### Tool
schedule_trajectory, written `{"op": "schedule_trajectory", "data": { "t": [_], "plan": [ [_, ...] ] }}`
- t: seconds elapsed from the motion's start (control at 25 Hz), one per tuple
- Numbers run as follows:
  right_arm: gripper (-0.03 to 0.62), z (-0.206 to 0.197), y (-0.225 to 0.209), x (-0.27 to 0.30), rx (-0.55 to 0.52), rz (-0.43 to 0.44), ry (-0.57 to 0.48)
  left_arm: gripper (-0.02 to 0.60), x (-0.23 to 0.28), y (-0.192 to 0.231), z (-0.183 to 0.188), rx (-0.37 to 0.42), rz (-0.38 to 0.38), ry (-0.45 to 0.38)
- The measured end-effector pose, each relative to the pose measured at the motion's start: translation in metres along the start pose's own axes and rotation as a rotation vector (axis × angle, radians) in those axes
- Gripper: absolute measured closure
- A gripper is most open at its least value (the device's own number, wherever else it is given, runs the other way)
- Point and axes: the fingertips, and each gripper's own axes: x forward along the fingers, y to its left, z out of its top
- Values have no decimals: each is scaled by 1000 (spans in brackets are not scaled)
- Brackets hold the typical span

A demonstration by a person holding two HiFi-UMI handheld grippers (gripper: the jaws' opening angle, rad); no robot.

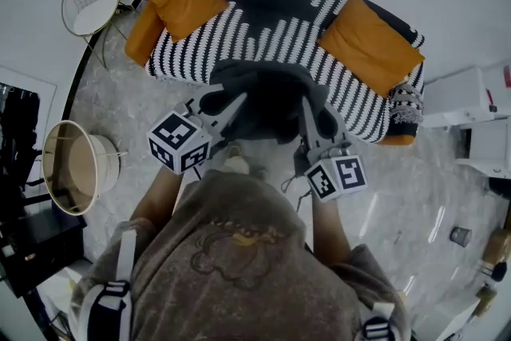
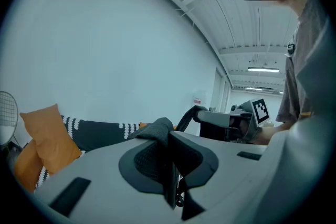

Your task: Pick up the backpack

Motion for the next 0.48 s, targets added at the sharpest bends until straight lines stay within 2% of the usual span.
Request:
{"op": "schedule_trajectory", "data": {
  "t": [0.48],
  "plan": [
    [542,-1,6,-29,-13,13,-7,554,-9,-30,-9,-12,0,-5]
  ]
}}
